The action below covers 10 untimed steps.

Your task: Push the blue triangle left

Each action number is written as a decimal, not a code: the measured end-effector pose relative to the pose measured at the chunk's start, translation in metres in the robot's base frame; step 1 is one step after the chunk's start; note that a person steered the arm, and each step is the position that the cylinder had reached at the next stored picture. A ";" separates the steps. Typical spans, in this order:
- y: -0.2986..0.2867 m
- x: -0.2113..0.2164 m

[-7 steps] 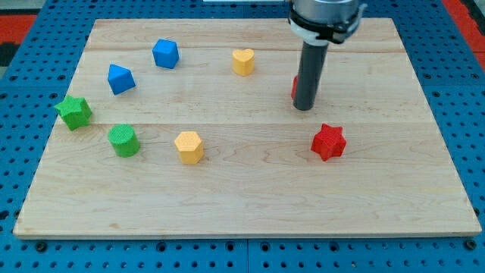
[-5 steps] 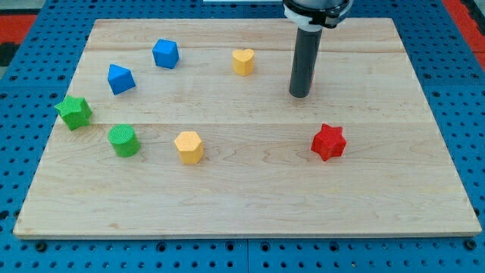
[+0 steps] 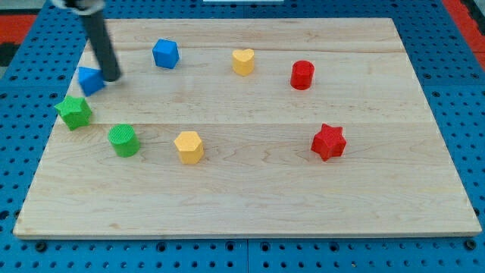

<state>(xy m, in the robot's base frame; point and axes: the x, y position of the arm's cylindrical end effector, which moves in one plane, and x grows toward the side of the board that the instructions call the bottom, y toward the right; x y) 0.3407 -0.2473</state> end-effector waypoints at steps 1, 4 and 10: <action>-0.002 0.000; 0.021 0.031; -0.033 0.010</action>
<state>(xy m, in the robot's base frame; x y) 0.3507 -0.2808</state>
